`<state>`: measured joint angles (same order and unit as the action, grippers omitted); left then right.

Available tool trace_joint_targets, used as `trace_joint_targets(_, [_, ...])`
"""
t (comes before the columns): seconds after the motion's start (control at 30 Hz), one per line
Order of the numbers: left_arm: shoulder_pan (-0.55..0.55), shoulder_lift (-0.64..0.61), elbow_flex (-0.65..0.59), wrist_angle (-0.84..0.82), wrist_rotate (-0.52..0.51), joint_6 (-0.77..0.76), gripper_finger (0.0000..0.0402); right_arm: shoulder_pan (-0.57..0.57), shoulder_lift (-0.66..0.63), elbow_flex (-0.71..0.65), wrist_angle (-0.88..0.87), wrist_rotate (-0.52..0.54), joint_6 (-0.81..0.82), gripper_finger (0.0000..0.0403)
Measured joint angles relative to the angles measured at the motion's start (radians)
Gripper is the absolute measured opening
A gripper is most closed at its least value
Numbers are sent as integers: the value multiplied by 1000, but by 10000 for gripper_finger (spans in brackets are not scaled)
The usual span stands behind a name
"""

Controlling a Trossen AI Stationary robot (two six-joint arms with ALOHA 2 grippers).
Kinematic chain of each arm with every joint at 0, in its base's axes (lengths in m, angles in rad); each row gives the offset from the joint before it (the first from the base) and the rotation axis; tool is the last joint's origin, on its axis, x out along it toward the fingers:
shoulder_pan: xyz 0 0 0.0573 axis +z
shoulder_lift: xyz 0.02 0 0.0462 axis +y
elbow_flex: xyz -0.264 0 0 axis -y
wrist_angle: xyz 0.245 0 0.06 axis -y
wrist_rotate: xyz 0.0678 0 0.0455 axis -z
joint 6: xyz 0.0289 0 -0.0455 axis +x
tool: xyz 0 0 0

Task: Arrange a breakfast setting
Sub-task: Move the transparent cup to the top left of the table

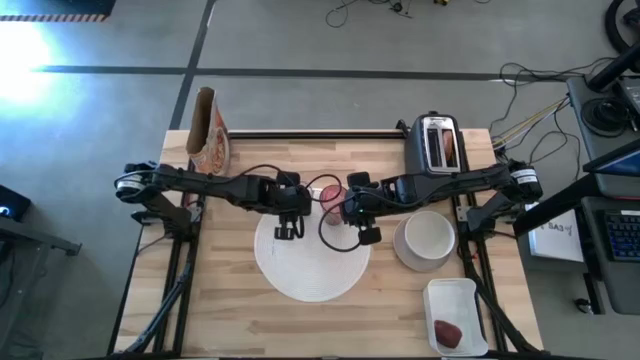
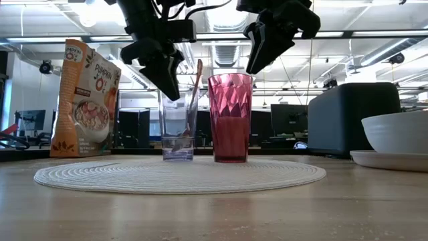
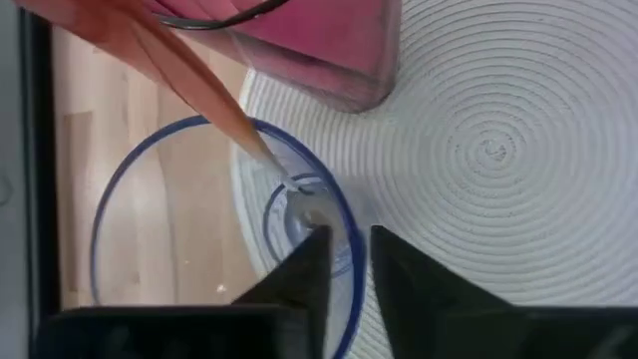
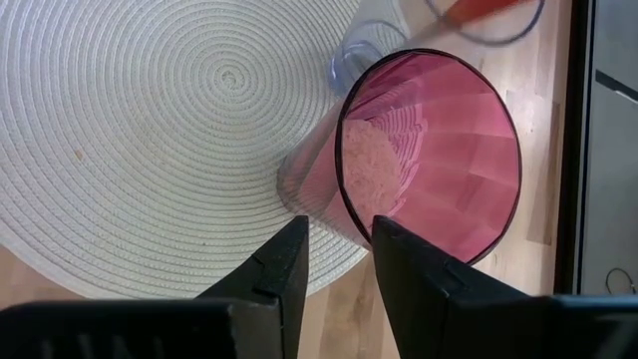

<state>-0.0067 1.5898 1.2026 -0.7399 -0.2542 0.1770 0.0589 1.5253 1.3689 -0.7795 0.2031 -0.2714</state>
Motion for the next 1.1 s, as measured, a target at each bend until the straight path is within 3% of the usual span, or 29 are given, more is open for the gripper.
trace_joint_targets(0.1, [10,1,0,-2,16,8,8,0,0,0,0,0,2,101])
trace_joint_targets(0.5, [94,1,33,-11,38,115,3,0,0,0,0,0,0,104])
trace_joint_targets(0.67, [194,2,108,-29,100,242,2,0,0,0,0,0,1,100])
trace_joint_targets(0.9, [376,30,216,-109,175,294,1,0,0,0,0,0,36,101])
trace_joint_targets(1.1, [461,69,270,-174,246,347,1,0,0,0,0,0,37,96])
